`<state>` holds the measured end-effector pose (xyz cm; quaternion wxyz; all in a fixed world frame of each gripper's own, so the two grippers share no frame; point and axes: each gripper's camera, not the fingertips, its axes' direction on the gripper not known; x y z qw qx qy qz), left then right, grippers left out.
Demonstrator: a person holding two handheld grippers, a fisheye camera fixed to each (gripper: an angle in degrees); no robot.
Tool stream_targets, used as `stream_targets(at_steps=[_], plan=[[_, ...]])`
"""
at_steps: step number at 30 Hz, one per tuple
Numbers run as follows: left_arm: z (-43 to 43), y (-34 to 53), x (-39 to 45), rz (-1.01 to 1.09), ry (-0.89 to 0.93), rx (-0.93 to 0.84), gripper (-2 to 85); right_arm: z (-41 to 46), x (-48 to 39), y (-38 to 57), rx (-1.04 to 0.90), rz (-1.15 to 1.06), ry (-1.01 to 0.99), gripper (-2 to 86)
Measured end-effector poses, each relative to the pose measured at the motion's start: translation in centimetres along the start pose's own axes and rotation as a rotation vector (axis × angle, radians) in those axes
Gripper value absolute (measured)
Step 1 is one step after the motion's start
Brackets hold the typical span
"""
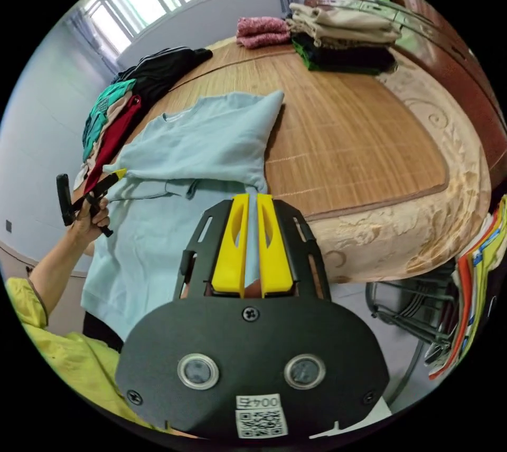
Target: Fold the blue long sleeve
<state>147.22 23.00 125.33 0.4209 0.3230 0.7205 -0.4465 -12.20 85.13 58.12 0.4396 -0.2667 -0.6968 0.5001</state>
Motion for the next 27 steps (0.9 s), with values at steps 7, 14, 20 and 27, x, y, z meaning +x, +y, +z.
stream_targets(at_steps=[7, 14, 20, 27], plan=[[-5.4, 2.2, -1.7, 0.012, -0.132, 0.104, 7.0, 2.0, 0.0, 0.7, -0.045, -0.241, 0.131, 6.8], [-5.2, -0.8, -6.0, -0.190, -0.197, 0.063, 7.9, 0.8, -2.6, 1.9, -0.016, -0.386, 0.145, 7.6], [-3.7, -0.1, -10.0, -0.390, -0.047, -0.041, 11.1, -2.3, -3.6, 4.1, 0.109, -0.302, -0.012, 6.7], [0.7, 0.0, -12.6, -0.535, 0.165, -0.124, 6.2, -3.5, -3.7, 7.9, 0.169, -0.123, -0.234, 3.9]])
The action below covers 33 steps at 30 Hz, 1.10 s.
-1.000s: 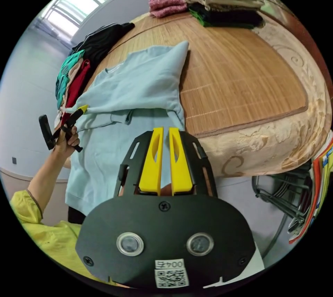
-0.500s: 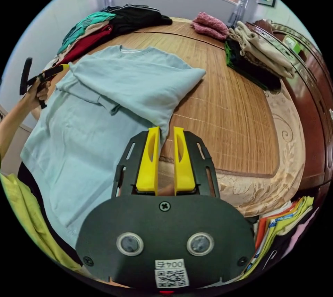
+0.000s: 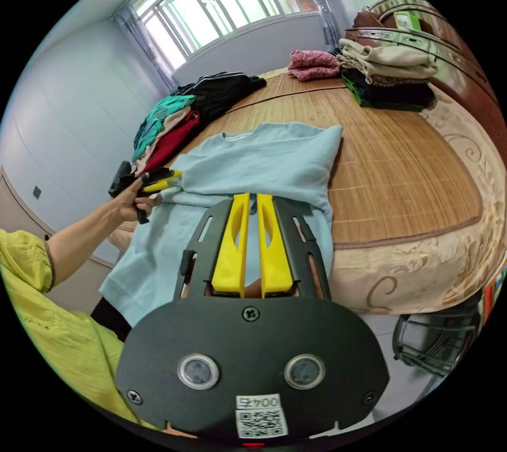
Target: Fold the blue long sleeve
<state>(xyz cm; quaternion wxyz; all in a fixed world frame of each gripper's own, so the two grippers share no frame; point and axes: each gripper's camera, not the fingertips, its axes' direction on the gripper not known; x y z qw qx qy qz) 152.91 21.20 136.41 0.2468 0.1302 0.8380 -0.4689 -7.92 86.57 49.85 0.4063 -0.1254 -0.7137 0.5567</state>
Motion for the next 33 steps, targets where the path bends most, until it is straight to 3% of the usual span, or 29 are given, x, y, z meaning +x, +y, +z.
stream_targets(at_steps=[2, 4, 6, 8, 11, 14, 18, 22, 26, 33], plan=[[0.0, -0.5, 1.1, 0.061, 0.022, -0.004, 4.5, -0.6, 0.1, 0.9, 0.011, 0.029, -0.016, 3.5], [-1.7, 0.2, 5.2, 0.256, -0.021, 0.088, 3.7, -1.6, 0.3, 1.9, 0.028, 0.044, -0.013, 3.1], [-4.3, 3.2, 11.6, 0.591, -0.050, 0.231, 3.2, -2.1, 0.4, 2.6, 0.037, 0.044, 0.004, 3.2], [-4.2, 4.8, 13.2, 0.698, -0.134, 0.273, 3.1, -2.0, 0.9, 3.1, 0.027, 0.051, 0.045, 4.2], [0.1, 2.5, 8.6, 0.498, -0.276, 0.085, 3.4, -0.9, 2.0, 3.4, -0.022, 0.065, 0.116, 5.7], [2.0, 1.6, 3.1, 0.307, -0.320, 0.019, 4.4, -0.2, 2.7, 3.2, -0.063, 0.044, 0.222, 6.0], [-1.9, 3.7, 1.7, 0.176, -0.296, 0.220, 6.7, 0.7, 4.5, 2.7, -0.099, 0.001, 0.303, 5.8], [-3.5, 6.4, 3.6, 0.240, -0.308, 0.320, 6.1, 3.1, 4.6, 1.8, -0.163, -0.129, 0.370, 7.0], [1.4, 8.6, 7.4, 0.494, -0.414, 0.175, 3.9, 5.2, 3.7, 0.9, -0.208, -0.252, 0.402, 7.6], [4.8, 8.4, 7.2, 0.439, -0.442, 0.078, 2.6, 8.1, 2.9, -0.4, -0.317, -0.426, 0.398, 6.5]])
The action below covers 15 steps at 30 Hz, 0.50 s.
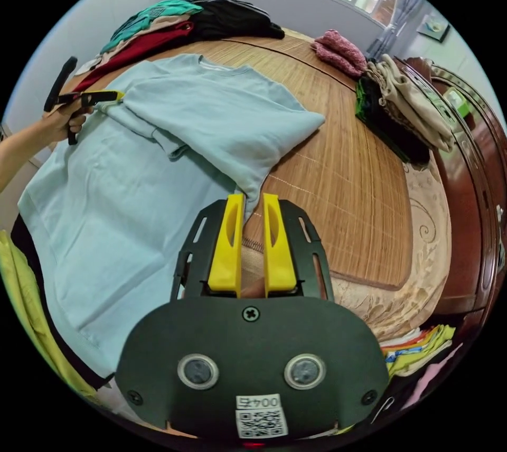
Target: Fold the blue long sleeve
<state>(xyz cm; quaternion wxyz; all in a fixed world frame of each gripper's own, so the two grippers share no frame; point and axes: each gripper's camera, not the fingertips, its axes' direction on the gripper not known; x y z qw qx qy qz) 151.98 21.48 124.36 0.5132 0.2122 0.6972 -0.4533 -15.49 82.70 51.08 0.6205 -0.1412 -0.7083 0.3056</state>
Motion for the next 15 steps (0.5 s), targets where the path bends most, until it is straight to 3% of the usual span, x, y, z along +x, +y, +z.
stream_targets(at_steps=[5, 8, 11, 15], plan=[[0.3, 0.1, -0.2, -0.022, 0.044, -0.002, 2.5, 0.1, -0.6, -1.2, 0.019, -0.045, 0.052, 2.5], [0.4, 0.2, 0.1, -0.022, 0.042, -0.003, 2.6, -0.4, 0.0, -0.2, 0.059, -0.006, 0.206, 1.7], [0.5, 0.2, 0.5, -0.017, 0.033, -0.003, 2.6, 2.5, 2.4, 1.2, 0.007, 0.125, 0.062, 2.6], [0.5, 0.2, 1.3, -0.005, 0.005, -0.001, 2.6, 1.3, 6.6, 3.0, 0.075, 0.386, -0.133, 3.1]])
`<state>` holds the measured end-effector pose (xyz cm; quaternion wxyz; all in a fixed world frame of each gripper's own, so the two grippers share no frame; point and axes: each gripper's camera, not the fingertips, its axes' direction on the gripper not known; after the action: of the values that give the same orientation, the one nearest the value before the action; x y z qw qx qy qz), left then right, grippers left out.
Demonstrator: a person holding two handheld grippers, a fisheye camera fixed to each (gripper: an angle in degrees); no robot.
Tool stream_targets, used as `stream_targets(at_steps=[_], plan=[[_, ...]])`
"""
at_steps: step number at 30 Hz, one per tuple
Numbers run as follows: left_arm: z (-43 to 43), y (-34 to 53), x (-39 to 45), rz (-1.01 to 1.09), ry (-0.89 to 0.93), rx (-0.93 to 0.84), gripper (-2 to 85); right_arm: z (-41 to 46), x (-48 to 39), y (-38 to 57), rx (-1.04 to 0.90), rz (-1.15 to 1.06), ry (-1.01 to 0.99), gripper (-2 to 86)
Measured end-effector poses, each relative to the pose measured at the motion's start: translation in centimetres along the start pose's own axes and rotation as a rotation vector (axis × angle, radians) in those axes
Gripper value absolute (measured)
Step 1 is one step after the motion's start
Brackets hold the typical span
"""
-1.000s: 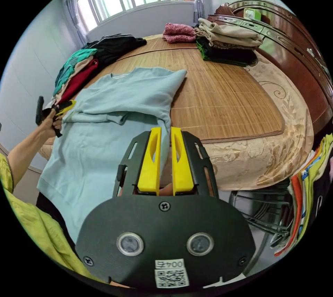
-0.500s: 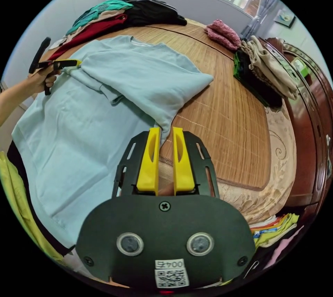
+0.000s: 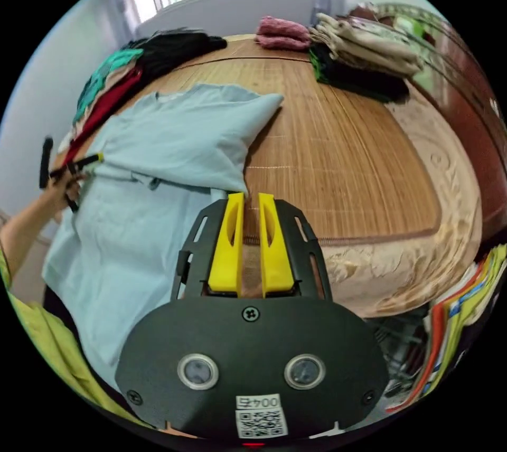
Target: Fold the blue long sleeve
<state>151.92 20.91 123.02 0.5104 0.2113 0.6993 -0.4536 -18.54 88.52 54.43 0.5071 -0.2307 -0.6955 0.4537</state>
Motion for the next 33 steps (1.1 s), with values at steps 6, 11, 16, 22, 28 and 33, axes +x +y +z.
stream_targets(at_steps=[6, 11, 16, 22, 28, 33], plan=[[0.0, 0.0, 0.6, 0.009, -0.023, 0.002, 2.9, -3.5, 0.0, 2.7, 0.137, 0.046, -0.068, 5.2], [0.0, -0.1, 0.2, -0.002, -0.001, 0.001, 3.1, -1.5, -2.6, 2.3, 0.041, -0.035, 0.017, 4.7], [-0.5, -0.3, 0.1, -0.004, 0.012, -0.003, 3.7, -2.8, -1.4, 1.3, 0.120, 0.060, -0.080, 4.9], [-6.0, -1.6, -4.4, -0.031, -0.044, 0.155, 7.3, -2.8, 4.8, -5.1, 0.148, 0.194, -0.246, 9.4], [-4.6, -6.3, -14.2, -0.122, -0.114, 0.012, 12.2, 3.1, 8.5, -13.7, 0.046, 0.261, -0.280, 14.2], [-0.9, -8.9, -17.1, -0.145, -0.061, -0.064, 12.8, 6.5, 8.6, -17.4, -0.014, 0.283, -0.273, 13.9]])
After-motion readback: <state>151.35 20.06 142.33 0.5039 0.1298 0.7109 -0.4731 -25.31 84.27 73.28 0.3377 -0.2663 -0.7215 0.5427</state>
